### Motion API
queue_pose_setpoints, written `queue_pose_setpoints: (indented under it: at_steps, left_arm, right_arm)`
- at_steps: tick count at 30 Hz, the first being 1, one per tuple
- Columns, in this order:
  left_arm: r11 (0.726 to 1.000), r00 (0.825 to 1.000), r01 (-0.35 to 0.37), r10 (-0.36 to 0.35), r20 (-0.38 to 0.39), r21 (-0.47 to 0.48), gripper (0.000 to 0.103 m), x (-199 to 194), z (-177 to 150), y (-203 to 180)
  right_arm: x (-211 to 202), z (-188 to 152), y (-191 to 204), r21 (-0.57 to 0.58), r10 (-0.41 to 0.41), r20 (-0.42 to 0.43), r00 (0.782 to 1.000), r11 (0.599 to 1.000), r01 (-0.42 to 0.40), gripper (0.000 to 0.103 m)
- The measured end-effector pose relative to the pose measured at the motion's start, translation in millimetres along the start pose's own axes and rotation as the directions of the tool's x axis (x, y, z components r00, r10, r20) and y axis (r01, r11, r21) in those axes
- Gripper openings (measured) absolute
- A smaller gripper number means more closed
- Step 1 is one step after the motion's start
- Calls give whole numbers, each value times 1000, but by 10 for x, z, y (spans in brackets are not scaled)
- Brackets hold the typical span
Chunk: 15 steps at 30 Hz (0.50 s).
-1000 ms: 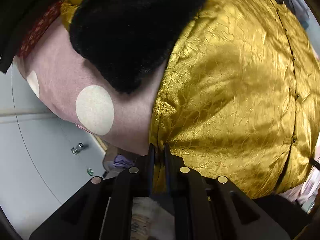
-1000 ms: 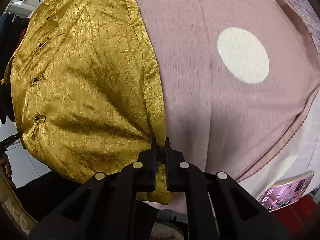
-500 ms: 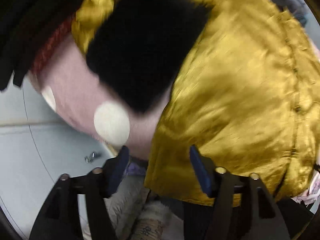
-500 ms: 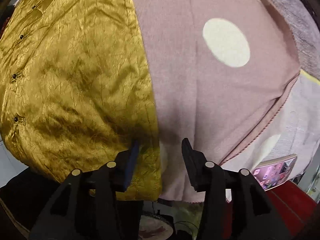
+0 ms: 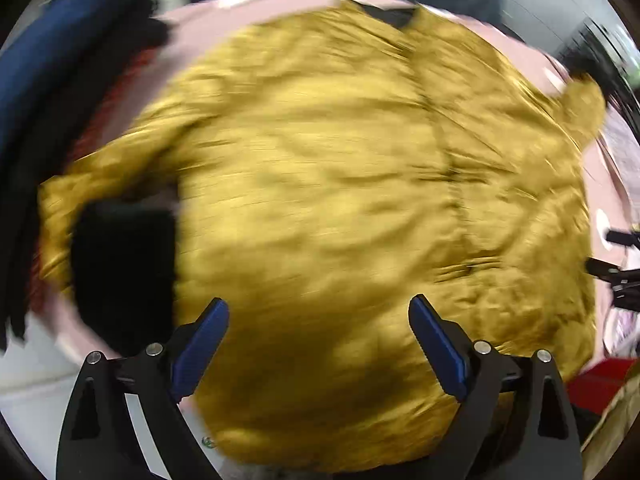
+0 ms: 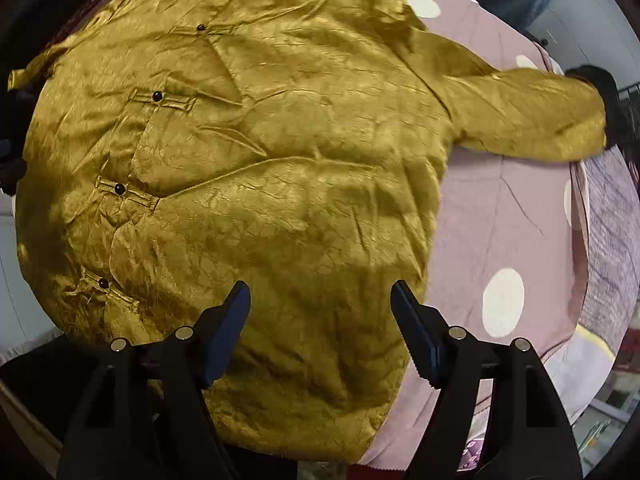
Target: Fold large clothes
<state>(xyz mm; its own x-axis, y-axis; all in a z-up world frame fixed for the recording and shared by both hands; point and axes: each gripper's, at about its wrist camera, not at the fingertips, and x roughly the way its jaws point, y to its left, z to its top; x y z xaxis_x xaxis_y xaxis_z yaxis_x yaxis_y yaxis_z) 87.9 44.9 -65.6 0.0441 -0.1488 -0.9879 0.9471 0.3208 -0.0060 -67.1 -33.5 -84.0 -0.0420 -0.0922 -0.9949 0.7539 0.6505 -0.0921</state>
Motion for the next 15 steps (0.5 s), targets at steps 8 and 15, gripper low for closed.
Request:
queue_pose_setpoints:
  at_steps: [8,15]
  left_arm:
    - [998,988,0,10,-155,64,92,740,220,-458]
    - [1000,993,15,-16,-115,-11,98,988,166,-390]
  right_arm:
    - [636,59,312,22,-35,-147,988,999,38,80]
    - [715,-191,258,65,5,-82,997,998,0,98]
